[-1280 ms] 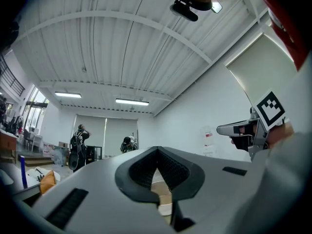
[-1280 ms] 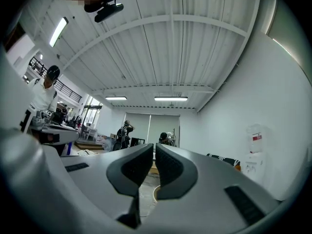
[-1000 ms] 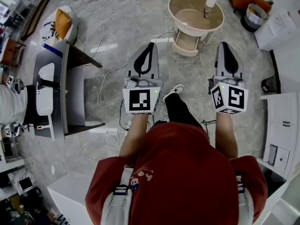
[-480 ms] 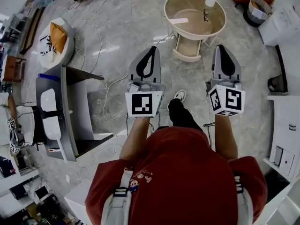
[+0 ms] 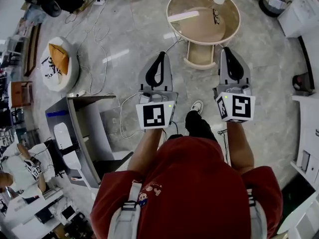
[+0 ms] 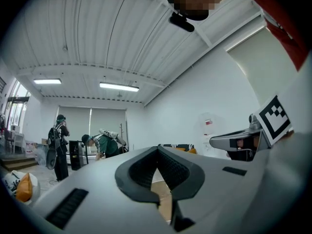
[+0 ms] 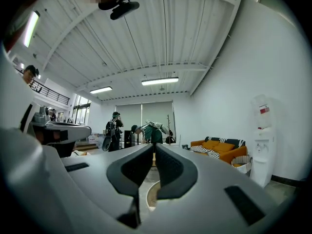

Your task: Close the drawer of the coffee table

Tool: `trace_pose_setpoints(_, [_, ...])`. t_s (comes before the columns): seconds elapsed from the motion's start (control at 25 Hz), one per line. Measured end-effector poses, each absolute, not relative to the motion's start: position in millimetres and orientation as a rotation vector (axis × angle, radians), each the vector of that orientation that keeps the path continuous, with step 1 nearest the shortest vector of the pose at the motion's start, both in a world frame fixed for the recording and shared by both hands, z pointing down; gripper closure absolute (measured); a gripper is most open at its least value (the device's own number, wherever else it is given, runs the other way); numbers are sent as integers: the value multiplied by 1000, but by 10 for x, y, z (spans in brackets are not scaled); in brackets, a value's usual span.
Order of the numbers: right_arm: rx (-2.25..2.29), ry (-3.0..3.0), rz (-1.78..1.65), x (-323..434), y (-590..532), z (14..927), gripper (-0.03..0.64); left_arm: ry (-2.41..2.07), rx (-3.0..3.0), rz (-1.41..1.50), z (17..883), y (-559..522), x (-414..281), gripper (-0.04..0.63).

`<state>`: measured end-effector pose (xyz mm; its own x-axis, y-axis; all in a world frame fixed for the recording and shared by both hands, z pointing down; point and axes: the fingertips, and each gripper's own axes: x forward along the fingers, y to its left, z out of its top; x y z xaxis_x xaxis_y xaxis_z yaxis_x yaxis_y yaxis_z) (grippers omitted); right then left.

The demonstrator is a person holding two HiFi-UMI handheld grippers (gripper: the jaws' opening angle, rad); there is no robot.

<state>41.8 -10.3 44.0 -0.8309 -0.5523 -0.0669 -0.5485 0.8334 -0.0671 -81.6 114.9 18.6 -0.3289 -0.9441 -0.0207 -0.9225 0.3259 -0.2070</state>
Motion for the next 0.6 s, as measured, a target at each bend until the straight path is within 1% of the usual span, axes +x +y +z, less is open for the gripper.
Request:
trace_pose_setpoints(0.32, [-946, 2920, -50, 480, -653, 606, 588, 2379, -1808, -224, 258, 439, -798, 583])
trace_pose_setpoints(0.6, [-1101, 2868, -52, 883, -991, 678, 588, 2275, -1853, -175, 223, -2, -536, 583])
